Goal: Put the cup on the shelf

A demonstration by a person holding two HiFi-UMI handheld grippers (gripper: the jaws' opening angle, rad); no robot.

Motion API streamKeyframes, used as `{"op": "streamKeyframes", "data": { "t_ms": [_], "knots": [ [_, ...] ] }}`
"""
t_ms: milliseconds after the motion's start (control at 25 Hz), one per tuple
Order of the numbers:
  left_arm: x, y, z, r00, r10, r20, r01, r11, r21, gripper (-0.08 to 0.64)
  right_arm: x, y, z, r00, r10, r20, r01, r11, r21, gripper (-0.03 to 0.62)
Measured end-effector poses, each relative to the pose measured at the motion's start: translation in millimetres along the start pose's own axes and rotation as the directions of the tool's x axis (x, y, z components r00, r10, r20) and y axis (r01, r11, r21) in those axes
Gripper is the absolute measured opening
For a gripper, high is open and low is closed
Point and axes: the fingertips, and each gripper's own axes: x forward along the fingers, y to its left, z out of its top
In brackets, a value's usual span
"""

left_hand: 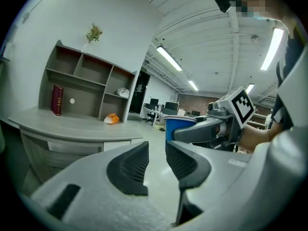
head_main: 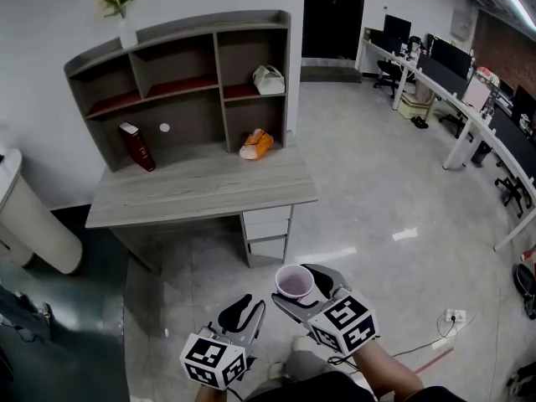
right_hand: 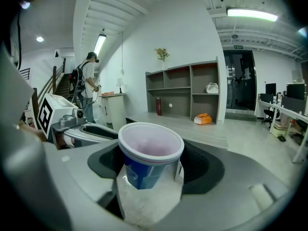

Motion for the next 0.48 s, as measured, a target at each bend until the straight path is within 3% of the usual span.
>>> {"op": "streamKeyframes", "data": {
  "t_ms": [480],
  "knots": [
    [56.3, 48.3, 37.9, 1.000, 0.022, 0.015, -0.022, 0.999, 0.025, 0.098, 57.0, -55.6, 37.4, 0.999, 0.030, 0.023, -0.030, 0.999, -0.023, 0.348]
  ]
}}
